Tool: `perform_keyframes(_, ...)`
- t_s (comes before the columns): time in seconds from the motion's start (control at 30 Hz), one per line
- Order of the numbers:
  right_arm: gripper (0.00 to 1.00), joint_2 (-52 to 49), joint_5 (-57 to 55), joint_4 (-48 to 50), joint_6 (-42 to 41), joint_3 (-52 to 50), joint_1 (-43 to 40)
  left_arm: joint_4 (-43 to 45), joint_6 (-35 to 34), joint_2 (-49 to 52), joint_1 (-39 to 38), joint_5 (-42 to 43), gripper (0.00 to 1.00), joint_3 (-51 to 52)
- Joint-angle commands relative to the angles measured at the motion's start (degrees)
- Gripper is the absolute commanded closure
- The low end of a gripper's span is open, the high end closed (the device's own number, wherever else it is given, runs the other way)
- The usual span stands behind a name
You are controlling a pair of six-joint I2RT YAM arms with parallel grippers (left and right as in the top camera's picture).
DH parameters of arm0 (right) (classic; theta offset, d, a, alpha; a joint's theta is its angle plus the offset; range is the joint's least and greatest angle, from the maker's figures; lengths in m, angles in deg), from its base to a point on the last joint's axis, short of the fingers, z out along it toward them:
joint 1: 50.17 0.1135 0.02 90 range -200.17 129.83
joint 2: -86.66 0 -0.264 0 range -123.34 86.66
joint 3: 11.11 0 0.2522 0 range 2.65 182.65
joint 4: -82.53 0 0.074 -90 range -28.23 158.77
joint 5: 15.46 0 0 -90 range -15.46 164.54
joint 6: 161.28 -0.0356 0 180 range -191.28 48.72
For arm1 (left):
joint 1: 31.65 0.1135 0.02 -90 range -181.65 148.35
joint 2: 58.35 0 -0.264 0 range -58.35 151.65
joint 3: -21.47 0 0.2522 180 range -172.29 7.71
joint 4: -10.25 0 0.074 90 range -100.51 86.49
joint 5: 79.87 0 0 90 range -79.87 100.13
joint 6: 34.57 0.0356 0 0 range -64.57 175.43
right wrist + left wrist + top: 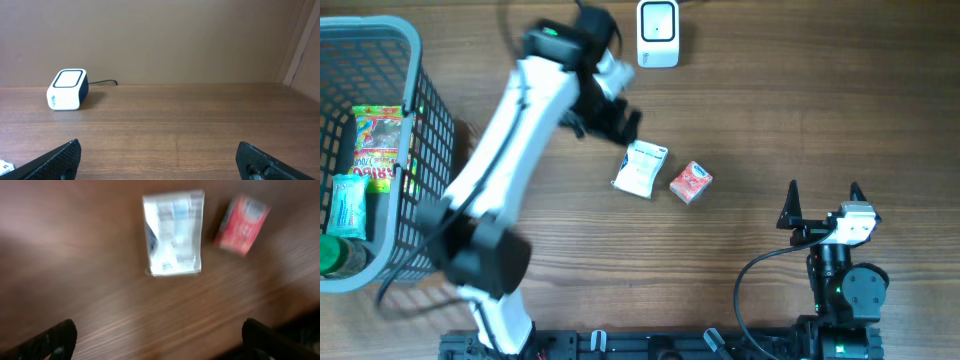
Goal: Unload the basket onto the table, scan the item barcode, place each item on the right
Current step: 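Place the white box on the table beside the pink pack, then reach into the basket and grasp the green candy bag with left gripper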
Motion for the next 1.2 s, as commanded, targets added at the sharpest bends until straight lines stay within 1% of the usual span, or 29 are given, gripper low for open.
perform_keyframes(0.0, 0.00, 0.4, 0.1, 0.3, 1.0, -0.1, 0.3, 1.9, -14.0, -13.9, 7.0, -11.6, 0.00, -10.6)
perform_keyframes(0.03, 0.00, 0.4, 0.1, 0.3, 1.0, -0.1, 0.3, 3.4, -22.4, -17.5, 11.0, -15.2, 0.00, -10.6)
perform_keyframes(0.07, 0.00, 0.4, 0.1, 0.3, 1.0, -0.1, 0.3, 2.8, -32.4, -20.1, 16.0, -19.3, 0.00, -10.6)
perform_keyframes(0.1, 0.00, 0.4, 0.1, 0.3, 1.0, -0.1, 0.3, 1.0, -39.5, -21.7, 21.4, -21.9, 0.00, -10.6)
perform_keyframes(0.13, 0.00, 0.4, 0.1, 0.3, 1.0, -0.1, 0.3, -1.4, -45.4, -22.4, 27.8, -22.5, 0.00, -10.6)
perform_keyframes(0.17, 0.00, 0.4, 0.1, 0.3, 1.0, -0.1, 0.3, -3.5, -49.7, -22.4, 34.1, -22.5, 0.00, -10.4)
perform_keyframes(0.2, 0.00, 0.4, 0.1, 0.3, 1.0, -0.1, 0.3, -4.2, -51.8, -21.8, 39.2, -22.5, 0.00, -9.6)
perform_keyframes(0.27, 0.00, 0.4, 0.1, 0.3, 1.0, -0.1, 0.3, -4.0, -52.2, -19.8, 46.5, -22.3, 0.00, -7.3)
perform_keyframes(0.3, 0.00, 0.4, 0.1, 0.3, 1.0, -0.1, 0.3, -3.9, -52.5, -18.4, 49.0, -22.3, 0.00, -5.9)
perform_keyframes(0.37, 0.00, 0.4, 0.1, 0.3, 1.0, -0.1, 0.3, -2.7, -56.0, -15.8, 52.3, -22.3, 0.00, -2.9)
perform_keyframes(0.43, 0.00, 0.4, 0.1, 0.3, 1.0, -0.1, 0.3, 1.6, -57.1, -12.0, 55.1, -21.5, 0.00, 0.7)
perform_keyframes(0.5, 0.00, 0.4, 0.1, 0.3, 1.0, -0.1, 0.3, 5.8, -57.0, -7.7, 55.3, -21.5, 0.00, 2.8)
perform_keyframes(0.6, 0.00, 0.4, 0.1, 0.3, 1.0, -0.1, 0.3, 10.6, -56.2, -1.0, 55.3, -21.5, 0.00, 2.8)
perform_keyframes(0.8, 0.00, 0.4, 0.1, 0.3, 1.0, -0.1, 0.3, 17.8, -56.0, 11.5, 55.3, -21.5, 0.00, 2.8)
perform_keyframes(0.97, 0.00, 0.4, 0.1, 0.3, 1.0, -0.1, 0.3, 21.4, -56.1, 19.8, 55.3, -21.2, 0.00, 2.8)
perform_keyframes(1.03, 0.00, 0.4, 0.1, 0.3, 1.0, -0.1, 0.3, 21.6, -56.0, 23.0, 55.2, -19.5, 0.00, 2.8)
perform_keyframes(1.07, 0.00, 0.4, 0.1, 0.3, 1.0, -0.1, 0.3, 20.8, -56.0, 24.7, 55.0, -18.0, 0.07, 2.8)
perform_keyframes(1.1, 0.00, 0.4, 0.1, 0.3, 1.0, -0.1, 0.3, 18.5, -56.0, 26.6, 54.6, -16.9, 0.67, 2.8)
perform_keyframes(1.13, 0.00, 0.4, 0.1, 0.3, 1.0, -0.1, 0.3, 17.0, -56.0, 27.0, 54.3, -16.5, 0.96, 2.8)
perform_keyframes(1.17, 0.00, 0.4, 0.1, 0.3, 1.0, -0.1, 0.3, 16.2, -56.0, 27.0, 54.1, -16.5, 0.96, 2.8)
